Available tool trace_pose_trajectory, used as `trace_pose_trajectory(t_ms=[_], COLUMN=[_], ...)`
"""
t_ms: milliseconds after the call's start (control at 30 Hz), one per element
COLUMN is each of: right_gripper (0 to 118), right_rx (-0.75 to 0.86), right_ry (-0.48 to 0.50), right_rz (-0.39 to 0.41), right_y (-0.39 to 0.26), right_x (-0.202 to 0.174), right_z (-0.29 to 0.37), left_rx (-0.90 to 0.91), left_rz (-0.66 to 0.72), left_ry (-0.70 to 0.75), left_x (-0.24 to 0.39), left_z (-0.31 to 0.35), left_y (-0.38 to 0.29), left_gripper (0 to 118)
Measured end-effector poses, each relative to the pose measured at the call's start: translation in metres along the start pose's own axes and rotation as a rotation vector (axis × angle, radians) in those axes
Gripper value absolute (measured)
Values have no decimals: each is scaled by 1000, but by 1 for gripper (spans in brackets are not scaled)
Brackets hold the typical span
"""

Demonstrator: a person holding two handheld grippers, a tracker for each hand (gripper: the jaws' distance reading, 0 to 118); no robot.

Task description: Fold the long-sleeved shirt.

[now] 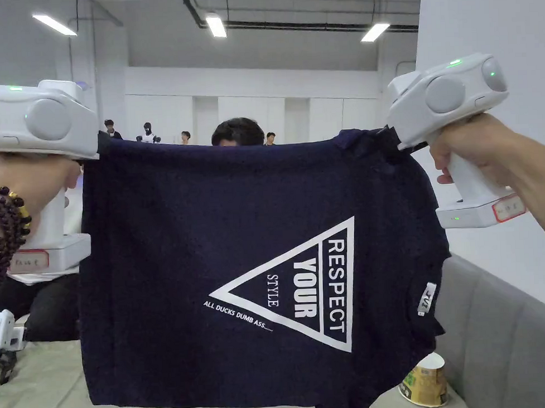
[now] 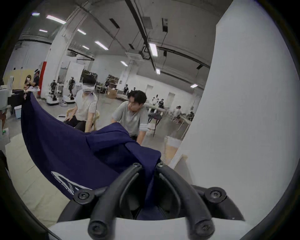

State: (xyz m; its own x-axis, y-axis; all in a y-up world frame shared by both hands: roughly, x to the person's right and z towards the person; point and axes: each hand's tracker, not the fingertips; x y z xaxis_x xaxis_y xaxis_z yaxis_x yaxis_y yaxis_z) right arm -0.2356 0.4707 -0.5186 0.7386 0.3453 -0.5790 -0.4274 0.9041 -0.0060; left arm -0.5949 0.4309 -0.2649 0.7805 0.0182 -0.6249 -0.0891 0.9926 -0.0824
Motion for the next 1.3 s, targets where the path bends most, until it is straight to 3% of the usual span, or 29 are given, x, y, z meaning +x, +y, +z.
trace_pose_trajectory(t_ms=[100,267,367,533,700,1133,1300], right_gripper=[9,9,9,8,8,9,9], right_rx=[38,63,106,92,32,-216,-306], right_ry=[-41,-75,-132,-144,-110,58,75], right_rz=[61,-6,32,14,-36,-104,-143], right_y=[18,39,50,49,8,-181,-240], right_x=[1,14,14,14,6,-61,-80], right_z=[-5,-19,-26,-32,-48,-110,-124], left_rx=[8,34,58,62,3,-247,-317], left_rz=[61,50,56,42,23,15,10], left_ry=[6,10,14,9,-2,30,12], left_x=[3,9,17,23,21,14,15], left_z=[-10,-27,-33,-39,-49,-71,-65], left_y=[14,34,49,48,4,-174,-231], left_gripper=[8,8,8,8,8,8,8])
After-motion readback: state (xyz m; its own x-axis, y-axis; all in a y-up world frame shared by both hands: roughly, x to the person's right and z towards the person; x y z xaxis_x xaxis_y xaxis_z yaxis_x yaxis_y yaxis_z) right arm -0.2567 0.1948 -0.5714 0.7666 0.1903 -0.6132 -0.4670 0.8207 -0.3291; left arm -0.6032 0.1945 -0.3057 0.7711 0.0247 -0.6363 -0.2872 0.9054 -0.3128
